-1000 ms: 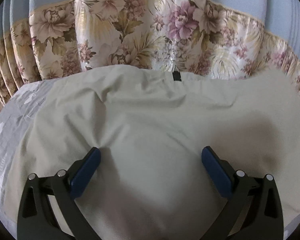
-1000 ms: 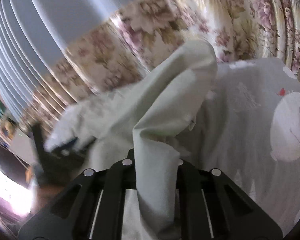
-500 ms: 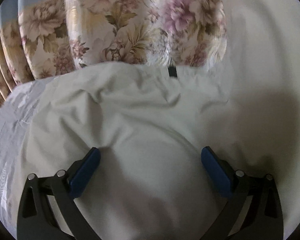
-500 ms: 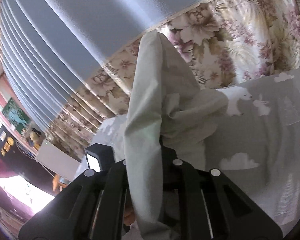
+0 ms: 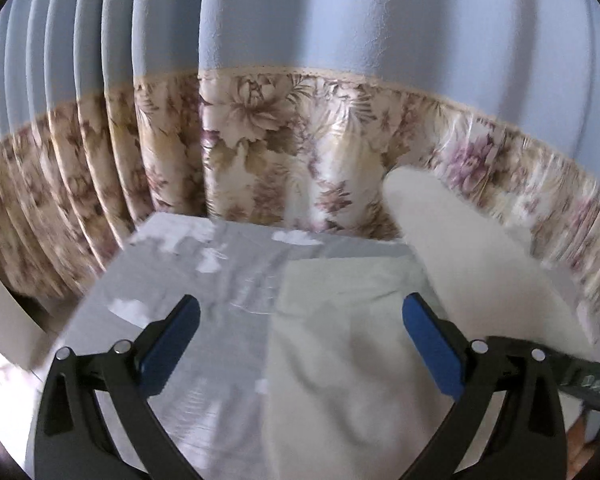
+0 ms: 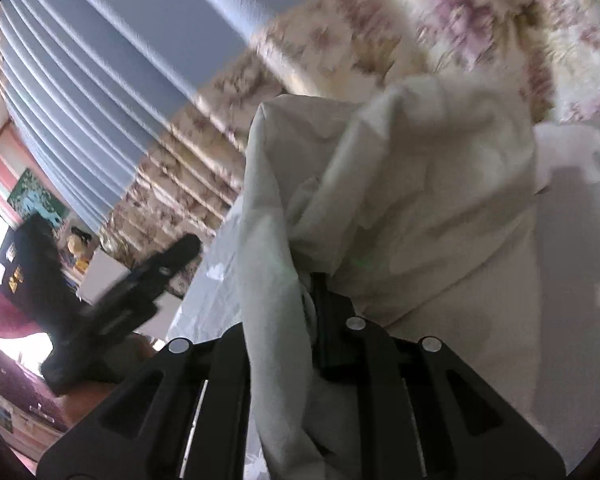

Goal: Fold large clothes

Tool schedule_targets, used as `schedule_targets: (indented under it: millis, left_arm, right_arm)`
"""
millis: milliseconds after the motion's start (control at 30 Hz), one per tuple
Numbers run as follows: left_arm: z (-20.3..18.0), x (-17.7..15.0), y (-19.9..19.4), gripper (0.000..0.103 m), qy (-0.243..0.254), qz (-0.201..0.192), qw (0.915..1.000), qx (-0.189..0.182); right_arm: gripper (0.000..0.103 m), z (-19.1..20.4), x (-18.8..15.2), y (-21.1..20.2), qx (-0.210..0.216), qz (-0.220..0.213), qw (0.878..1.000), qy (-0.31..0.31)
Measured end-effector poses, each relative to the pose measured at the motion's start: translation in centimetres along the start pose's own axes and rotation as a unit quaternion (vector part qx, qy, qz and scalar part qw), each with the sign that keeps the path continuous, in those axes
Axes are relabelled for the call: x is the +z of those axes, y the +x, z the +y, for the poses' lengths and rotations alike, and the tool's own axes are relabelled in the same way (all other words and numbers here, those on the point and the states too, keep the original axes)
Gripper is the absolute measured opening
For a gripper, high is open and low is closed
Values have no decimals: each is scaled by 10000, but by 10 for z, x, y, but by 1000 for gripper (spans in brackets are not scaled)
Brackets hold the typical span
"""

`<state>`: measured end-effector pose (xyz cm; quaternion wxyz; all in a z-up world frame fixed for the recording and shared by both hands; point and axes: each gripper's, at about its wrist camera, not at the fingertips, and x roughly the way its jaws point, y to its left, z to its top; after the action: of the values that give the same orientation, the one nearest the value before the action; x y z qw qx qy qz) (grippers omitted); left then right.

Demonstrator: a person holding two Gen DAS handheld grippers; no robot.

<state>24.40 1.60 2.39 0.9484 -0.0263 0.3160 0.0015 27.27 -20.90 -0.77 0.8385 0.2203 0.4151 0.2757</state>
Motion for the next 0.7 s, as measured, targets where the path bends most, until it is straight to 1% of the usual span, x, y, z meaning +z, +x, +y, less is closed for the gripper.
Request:
schedule_targets:
  millis: [67,167,233,267,300,333,367,433,467,500,533,567,633,667,700]
  left_arm:
    - [13,-7,3,101,-22,42,10000,1]
    - [33,-11,16,101,-331,249,9991,-97]
    - [42,-7,15,101,-502,214,9984,-160]
    - [45,-6,13,101,-534,157,9982,-215]
    - [46,-6,13,101,-550,158,9980,-274]
    - [46,-7,15,101,-571,220,9975,-348]
    - [45,-8,16,101,-591,262,9970,-418]
    - [43,-8,19,101,-624,323,9962,-512]
    - [41,-8,18,101,-617,326,9961,-533]
    - [39,-7,15,101,-605,284,9963,-546]
    - [37,-6,12,101,-598,247,9964,-548]
    - [35,-4,8,101,-589,204,9965,-556]
    - [27,-1,-2,101,-562,103,9964,-633]
    - [21,0,-5,101,-528,76,9962,-685]
    - [12,0,-9,101,-455,48,9962,-739]
  right_arm:
    - [9,7,-14,32,-205,167,9995,-163]
    - [9,11,-34,63,-520,337,9969,-478]
    - [11,17,-44,70,-731,212,9945,-721]
    - [12,20,-46,69,-756,132,9941,-762]
    - [20,21,-47,68,-723,90,9943,-784]
    - [33,22,-47,66,-624,83,9949,-786]
    - [41,25,-47,62,-447,85,9959,-782]
    - [74,34,-44,49,-243,54,9960,-858]
    - [81,38,-45,38,-194,4,9955,-925]
    - [92,42,-46,24,-191,-108,9947,-1004]
    - [95,47,-47,4,-223,-292,9929,-1128]
    - [96,48,-47,-16,-268,-445,9910,-1231]
    - [100,42,-43,-48,-395,-665,9888,-1278]
    - [100,36,-39,-65,-578,-831,9865,-1287]
    - [100,32,-37,-74,-757,-924,9843,-1303]
